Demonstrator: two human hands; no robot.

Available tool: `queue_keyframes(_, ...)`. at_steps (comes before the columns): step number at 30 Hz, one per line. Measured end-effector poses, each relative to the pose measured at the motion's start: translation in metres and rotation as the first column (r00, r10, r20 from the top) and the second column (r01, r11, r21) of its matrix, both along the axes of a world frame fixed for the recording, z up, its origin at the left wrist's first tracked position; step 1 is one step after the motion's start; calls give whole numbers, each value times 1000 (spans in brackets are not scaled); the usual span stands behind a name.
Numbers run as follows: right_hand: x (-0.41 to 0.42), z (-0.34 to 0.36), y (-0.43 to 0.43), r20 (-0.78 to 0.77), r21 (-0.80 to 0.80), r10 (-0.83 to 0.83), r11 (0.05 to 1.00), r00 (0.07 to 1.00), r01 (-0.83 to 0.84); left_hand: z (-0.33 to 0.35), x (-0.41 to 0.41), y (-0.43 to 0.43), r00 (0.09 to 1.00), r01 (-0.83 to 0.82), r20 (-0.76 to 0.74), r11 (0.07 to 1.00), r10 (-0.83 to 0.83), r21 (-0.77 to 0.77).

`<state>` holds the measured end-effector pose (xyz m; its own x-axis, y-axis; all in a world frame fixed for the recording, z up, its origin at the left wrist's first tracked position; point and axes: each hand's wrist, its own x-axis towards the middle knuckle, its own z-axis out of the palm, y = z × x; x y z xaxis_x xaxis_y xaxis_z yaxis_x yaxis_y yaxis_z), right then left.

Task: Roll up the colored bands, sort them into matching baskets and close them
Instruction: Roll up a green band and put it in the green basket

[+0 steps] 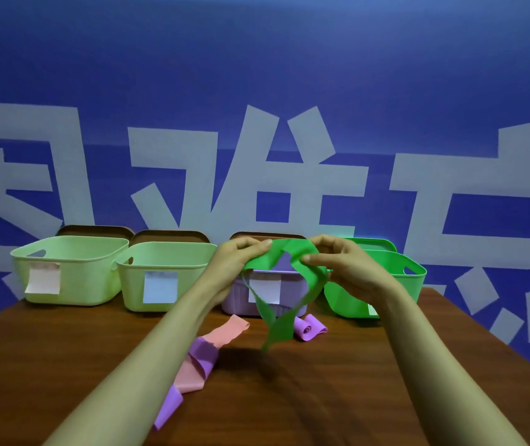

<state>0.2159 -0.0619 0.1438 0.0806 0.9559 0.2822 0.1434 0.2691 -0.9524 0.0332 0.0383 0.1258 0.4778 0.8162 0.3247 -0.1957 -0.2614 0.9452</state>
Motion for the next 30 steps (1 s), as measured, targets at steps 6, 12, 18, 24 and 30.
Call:
queue_keyframes(6,3,0,-5,159,67,-97,994,982,87,8,-1,-4,998,-4,65,1000,3,17)
queue_keyframes(12,-8,-10,0,72,-19,78,997,994,-77,7,4,-9,985,160,74,986,-157,-37)
queue_keyframes(18,-16,-6,-1,45,170,55,983,997,-62,-1,5,-10,979,172,-113,985,-167,34)
queue_keyframes(24,-28,-1,3,-103,326,-97,937,990,126,2,11,-20,992,111,71,992,-106,-61)
queue_keyframes(30,-33,-4,7,-225,299,-171,925,959,235,-9,19,-36,964,265,2,964,-265,17)
